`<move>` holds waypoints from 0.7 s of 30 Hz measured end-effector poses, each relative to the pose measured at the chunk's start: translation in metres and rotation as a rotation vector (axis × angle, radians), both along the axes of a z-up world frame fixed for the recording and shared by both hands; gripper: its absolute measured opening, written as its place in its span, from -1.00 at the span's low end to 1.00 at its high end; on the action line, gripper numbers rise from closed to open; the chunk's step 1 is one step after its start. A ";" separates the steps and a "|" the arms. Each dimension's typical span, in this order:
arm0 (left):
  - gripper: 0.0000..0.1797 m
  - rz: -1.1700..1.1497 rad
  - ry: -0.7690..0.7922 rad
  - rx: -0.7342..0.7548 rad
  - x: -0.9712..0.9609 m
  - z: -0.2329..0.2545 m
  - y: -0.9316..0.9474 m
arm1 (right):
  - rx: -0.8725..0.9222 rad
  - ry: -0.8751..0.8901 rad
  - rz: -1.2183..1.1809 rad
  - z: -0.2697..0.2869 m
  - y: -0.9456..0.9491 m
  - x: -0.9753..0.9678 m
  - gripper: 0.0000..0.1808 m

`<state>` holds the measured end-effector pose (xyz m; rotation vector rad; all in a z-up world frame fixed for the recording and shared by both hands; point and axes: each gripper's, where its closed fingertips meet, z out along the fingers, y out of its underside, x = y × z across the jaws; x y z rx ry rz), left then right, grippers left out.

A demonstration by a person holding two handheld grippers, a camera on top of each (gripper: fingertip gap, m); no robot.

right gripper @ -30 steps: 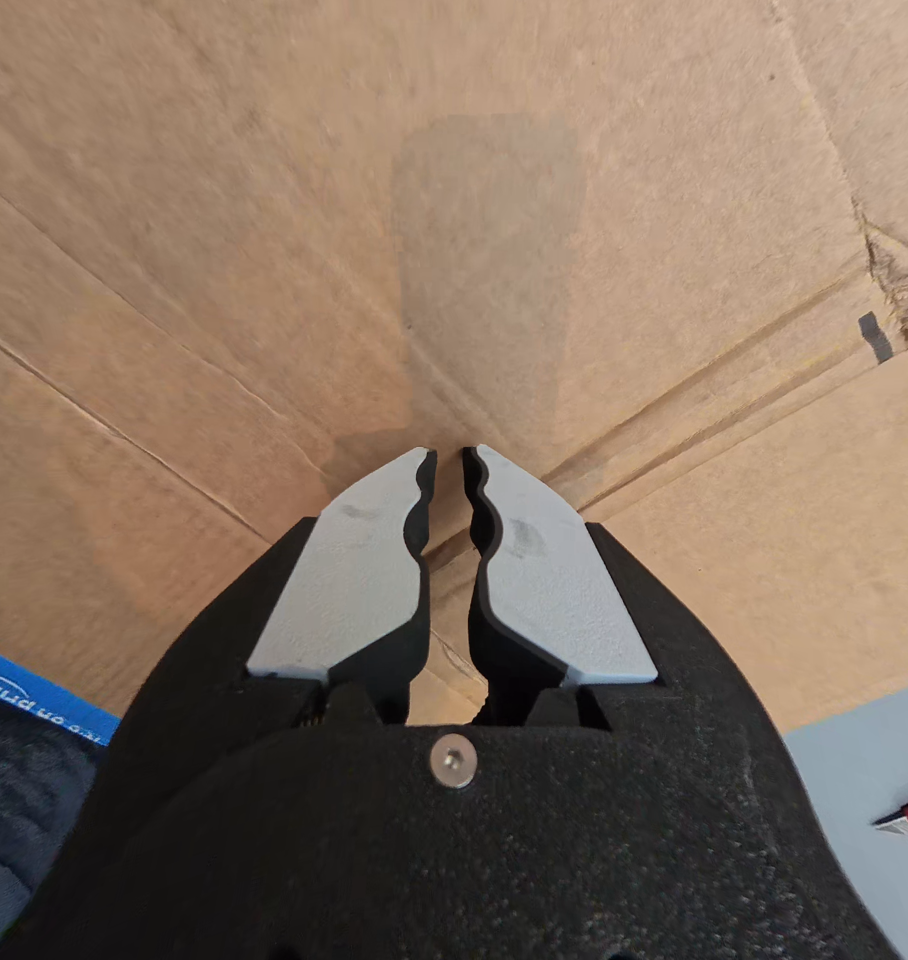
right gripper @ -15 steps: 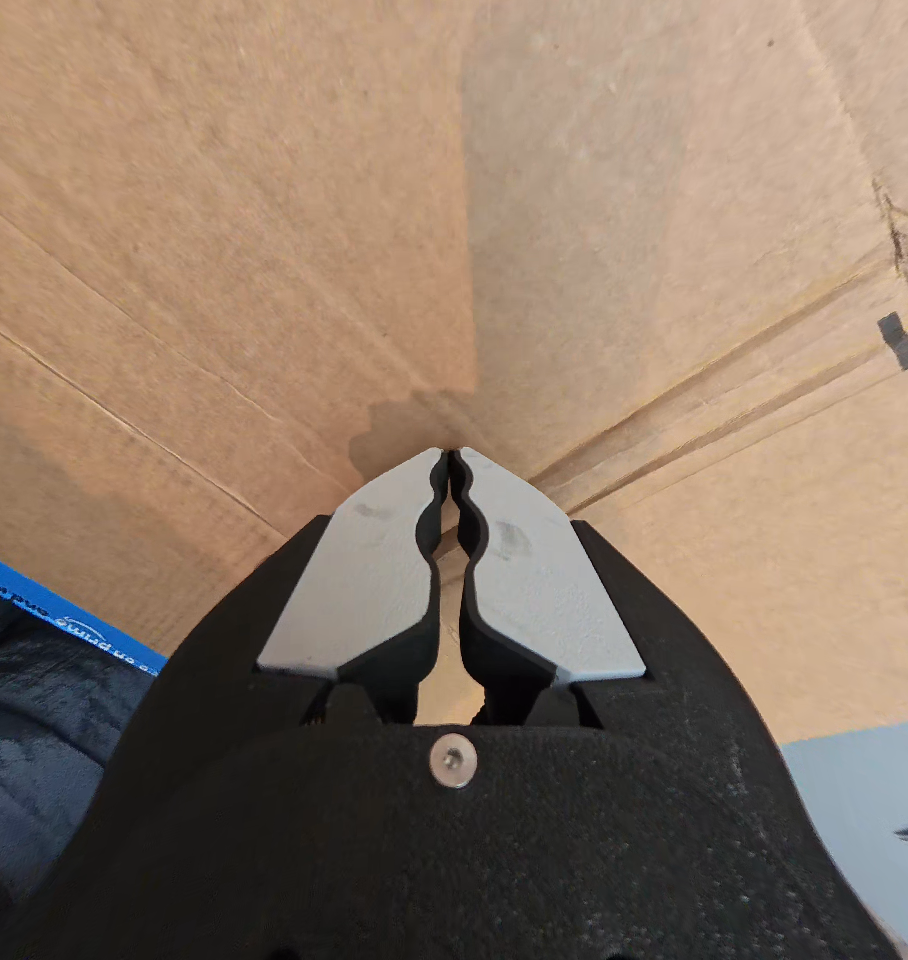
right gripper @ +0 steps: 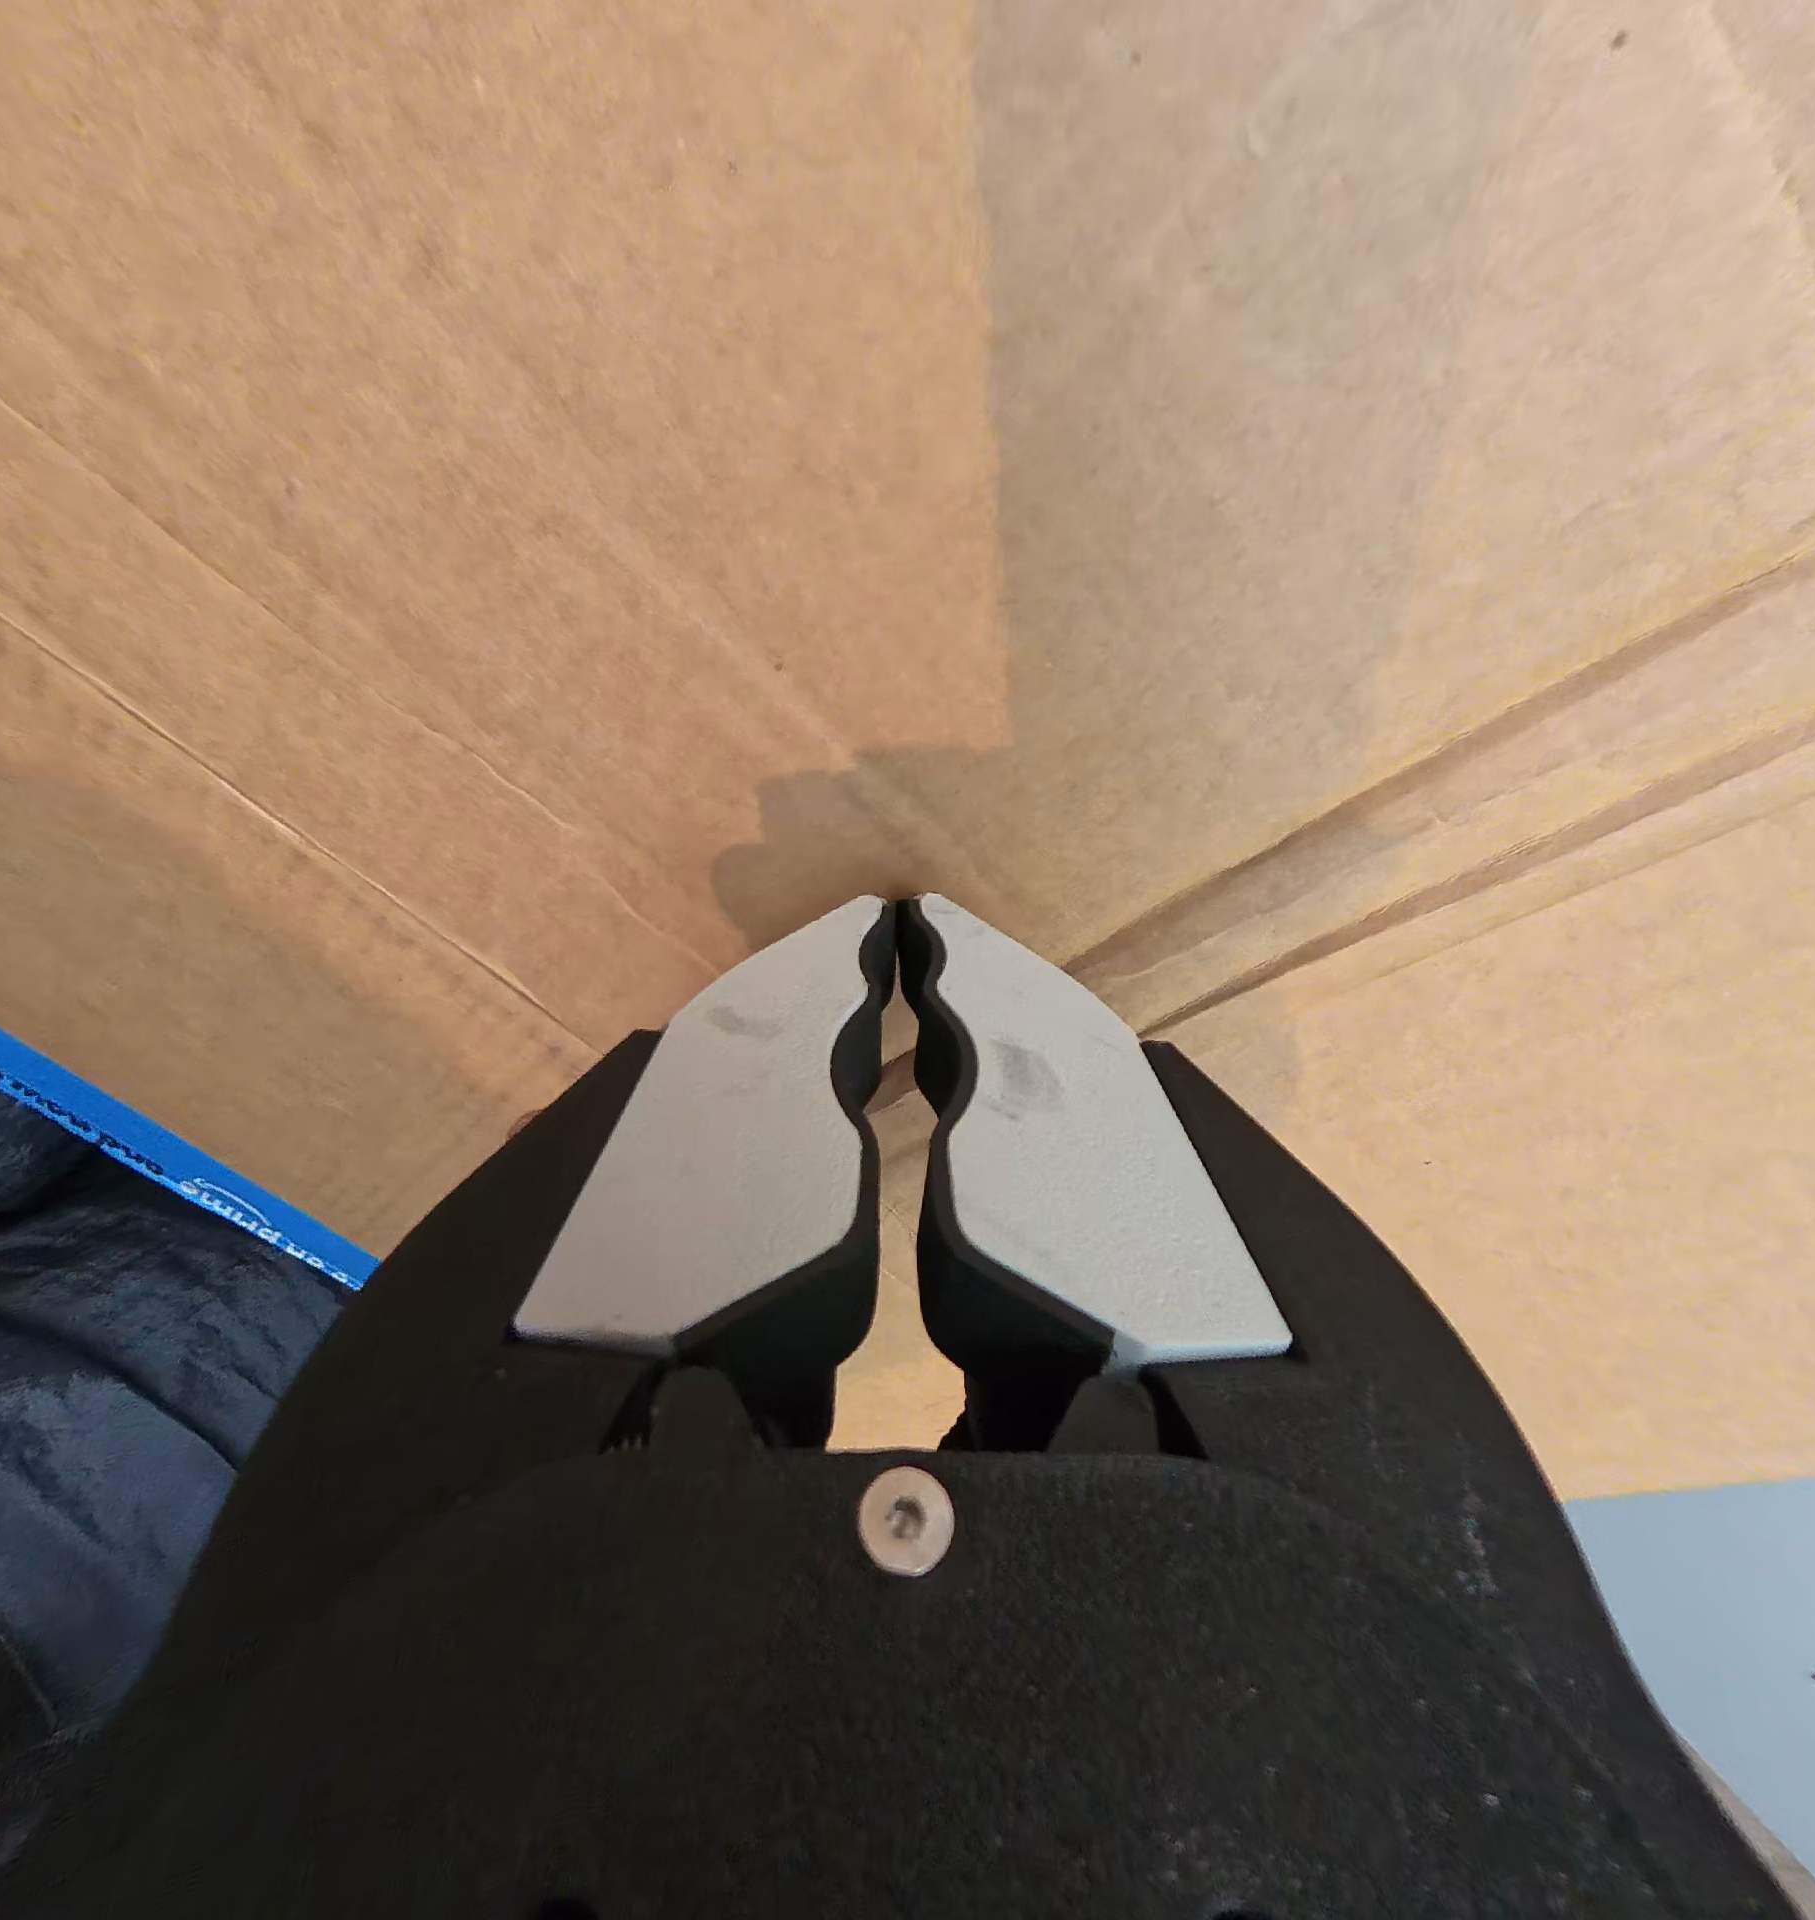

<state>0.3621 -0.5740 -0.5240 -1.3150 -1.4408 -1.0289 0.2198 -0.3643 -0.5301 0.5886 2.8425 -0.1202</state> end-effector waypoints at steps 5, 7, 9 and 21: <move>-0.52 -0.011 0.044 0.013 0.002 -0.002 0.002 | 0.008 0.012 0.015 0.001 0.001 0.002 -1.00; -0.51 -0.021 0.058 0.032 0.003 -0.001 0.003 | 0.022 0.027 0.037 0.000 0.000 0.005 -1.00; -0.49 -0.030 0.082 0.075 0.003 0.001 0.005 | 0.051 0.058 0.063 -0.001 0.002 0.005 -1.00; -0.57 -0.020 0.173 0.022 0.005 0.000 0.030 | 0.168 0.156 -0.015 -0.004 0.023 0.002 -1.00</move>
